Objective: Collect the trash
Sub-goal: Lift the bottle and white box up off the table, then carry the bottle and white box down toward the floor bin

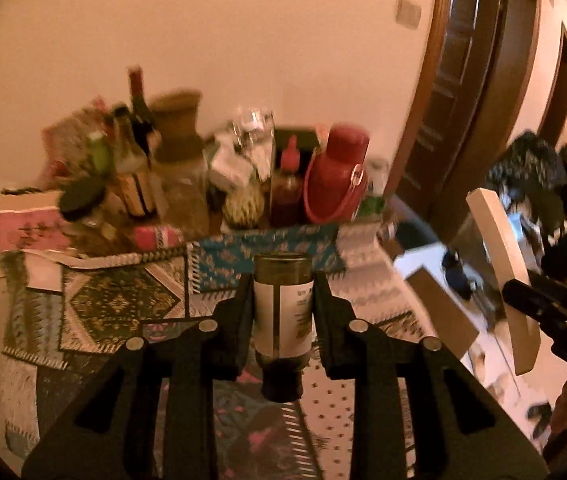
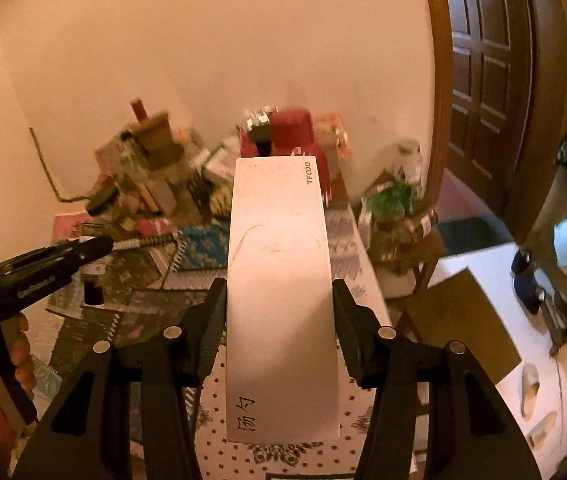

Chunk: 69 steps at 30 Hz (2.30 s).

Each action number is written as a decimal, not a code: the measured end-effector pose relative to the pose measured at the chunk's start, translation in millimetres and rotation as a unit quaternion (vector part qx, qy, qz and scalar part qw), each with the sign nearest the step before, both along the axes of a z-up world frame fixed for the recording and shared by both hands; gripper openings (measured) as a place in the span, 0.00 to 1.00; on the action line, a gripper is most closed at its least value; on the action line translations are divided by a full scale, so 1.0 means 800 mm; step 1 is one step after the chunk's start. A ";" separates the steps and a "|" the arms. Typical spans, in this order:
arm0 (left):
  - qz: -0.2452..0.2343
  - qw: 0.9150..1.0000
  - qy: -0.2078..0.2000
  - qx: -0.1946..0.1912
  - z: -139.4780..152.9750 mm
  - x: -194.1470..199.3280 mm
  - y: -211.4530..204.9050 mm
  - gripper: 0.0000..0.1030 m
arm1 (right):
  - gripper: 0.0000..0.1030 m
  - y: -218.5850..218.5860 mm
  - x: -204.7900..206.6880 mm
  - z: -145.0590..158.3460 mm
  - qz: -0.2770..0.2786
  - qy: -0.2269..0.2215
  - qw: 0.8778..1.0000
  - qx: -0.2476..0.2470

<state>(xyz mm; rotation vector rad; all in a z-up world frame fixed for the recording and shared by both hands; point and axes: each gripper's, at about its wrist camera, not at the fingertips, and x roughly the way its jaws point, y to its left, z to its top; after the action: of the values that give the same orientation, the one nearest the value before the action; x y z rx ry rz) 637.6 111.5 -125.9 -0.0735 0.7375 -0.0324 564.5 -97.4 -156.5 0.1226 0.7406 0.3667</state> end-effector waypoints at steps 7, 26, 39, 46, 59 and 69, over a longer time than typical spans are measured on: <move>0.054 0.996 -0.068 -0.005 0.056 -0.097 -0.032 0.27 | 0.46 -0.023 -0.052 0.046 0.032 -0.056 0.998 0.009; 0.058 0.986 -0.153 -0.026 0.121 -0.283 -0.012 0.27 | 0.46 0.001 -0.194 0.100 0.048 -0.113 0.992 0.035; 0.006 0.989 -0.145 -0.018 0.115 -0.454 0.040 0.26 | 0.47 0.046 -0.337 0.090 0.005 -0.096 0.994 0.046; -0.018 0.992 -0.122 -0.032 0.095 -0.511 0.054 0.26 | 0.46 0.058 -0.390 0.078 -0.009 -0.070 0.997 0.033; -0.038 0.996 -0.039 -0.065 0.021 -0.522 0.044 0.27 | 0.47 0.053 -0.404 0.015 -0.017 0.020 1.000 -0.009; -0.026 0.996 0.068 -0.055 -0.105 -0.481 0.010 0.26 | 0.47 0.036 -0.400 -0.108 0.004 0.122 0.992 -0.019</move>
<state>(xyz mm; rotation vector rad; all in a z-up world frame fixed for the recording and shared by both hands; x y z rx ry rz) 252.6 119.5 -209.7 -0.1631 0.8741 -0.1184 244.9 -68.5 -242.8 0.1304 0.9889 0.3491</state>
